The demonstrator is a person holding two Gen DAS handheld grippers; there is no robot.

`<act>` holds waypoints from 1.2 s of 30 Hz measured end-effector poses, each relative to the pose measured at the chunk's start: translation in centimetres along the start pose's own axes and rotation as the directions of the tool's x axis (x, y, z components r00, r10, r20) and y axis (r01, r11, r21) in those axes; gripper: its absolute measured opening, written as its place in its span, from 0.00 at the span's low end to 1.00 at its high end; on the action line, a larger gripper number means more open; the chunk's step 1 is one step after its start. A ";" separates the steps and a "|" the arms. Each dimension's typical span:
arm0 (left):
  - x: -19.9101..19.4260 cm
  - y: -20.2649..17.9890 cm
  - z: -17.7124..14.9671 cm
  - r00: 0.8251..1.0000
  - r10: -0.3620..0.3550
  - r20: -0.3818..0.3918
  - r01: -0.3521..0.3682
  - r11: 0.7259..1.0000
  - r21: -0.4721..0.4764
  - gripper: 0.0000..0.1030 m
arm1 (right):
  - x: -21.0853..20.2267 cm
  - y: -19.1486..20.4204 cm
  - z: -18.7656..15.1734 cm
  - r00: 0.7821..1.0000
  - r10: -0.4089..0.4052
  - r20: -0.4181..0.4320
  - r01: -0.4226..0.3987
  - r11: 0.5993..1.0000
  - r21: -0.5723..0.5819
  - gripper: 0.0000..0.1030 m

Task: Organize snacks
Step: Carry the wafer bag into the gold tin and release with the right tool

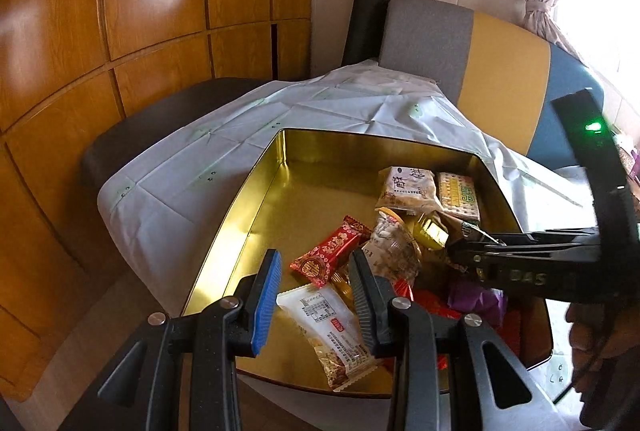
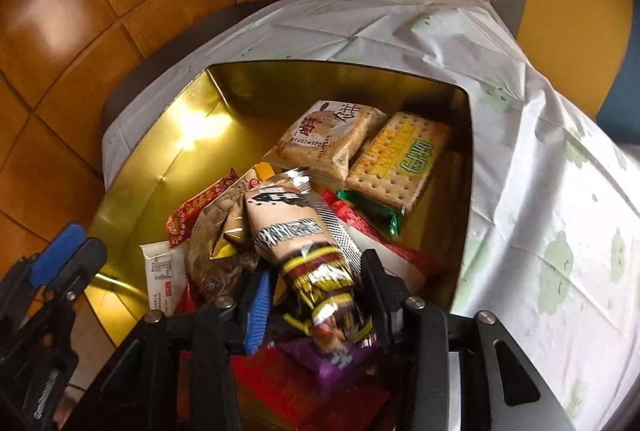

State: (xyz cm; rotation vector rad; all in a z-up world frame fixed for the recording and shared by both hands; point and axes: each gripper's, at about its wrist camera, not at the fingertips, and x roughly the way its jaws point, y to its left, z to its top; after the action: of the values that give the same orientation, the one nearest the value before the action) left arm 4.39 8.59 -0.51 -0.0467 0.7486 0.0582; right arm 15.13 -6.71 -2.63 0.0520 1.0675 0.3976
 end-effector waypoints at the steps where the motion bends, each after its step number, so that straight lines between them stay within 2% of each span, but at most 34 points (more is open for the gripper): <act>1: 0.0 0.0 0.0 1.000 0.000 0.000 0.000 1.000 -0.002 0.34 | -0.6 -0.2 -0.3 1.000 0.009 0.014 -0.009 1.000 0.002 0.45; 4: 0.0 0.0 0.0 1.000 0.004 0.002 -0.004 1.000 0.001 0.34 | -1.6 -0.1 -0.7 0.998 0.034 0.044 -0.034 0.999 0.006 0.44; 7: -0.1 0.0 -0.1 1.000 0.003 0.001 -0.003 1.000 -0.001 0.34 | -1.9 0.4 -1.0 0.998 0.034 0.057 -0.033 0.999 -0.014 0.33; 9: -0.2 -0.2 -0.1 1.000 0.004 0.003 -0.004 1.000 0.002 0.34 | -1.7 0.7 -1.0 0.998 0.030 0.059 -0.029 0.999 -0.022 0.30; 16: -0.5 -0.7 -0.1 1.000 -0.002 0.007 0.002 1.000 0.016 0.34 | -0.5 2.5 -0.8 0.998 0.005 0.062 -0.002 0.999 -0.053 0.30; 22: -0.8 -1.3 -0.1 1.000 -0.007 0.012 0.006 0.999 0.033 0.35 | -0.9 2.3 -1.3 0.999 0.015 0.050 -0.013 0.999 -0.038 0.30; 24: -1.0 -1.5 -0.1 1.000 -0.004 0.015 0.004 0.999 0.040 0.35 | -1.3 2.1 -1.5 0.998 0.021 0.056 -0.020 1.000 -0.024 0.33; 28: -1.3 -1.8 -0.2 1.000 0.000 0.021 -0.001 0.999 0.046 0.35 | -2.8 1.5 -2.0 0.995 0.019 0.097 -0.018 1.000 -0.002 0.44; 30: -1.4 -2.0 -0.2 1.000 0.007 0.024 -0.008 0.999 0.047 0.35 | -3.7 1.2 -2.4 0.993 0.006 0.119 -0.008 1.000 0.009 0.45; 36: -2.0 -2.1 -0.2 0.999 0.020 0.039 -0.021 0.999 0.034 0.36 | -6.6 1.0 -4.1 0.978 -0.088 0.189 0.082 0.996 0.037 0.53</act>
State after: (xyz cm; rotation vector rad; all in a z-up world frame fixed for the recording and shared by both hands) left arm 2.99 6.44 0.75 -0.0050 0.7118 0.0658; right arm 8.57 -8.67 1.10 0.0687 0.8831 0.2935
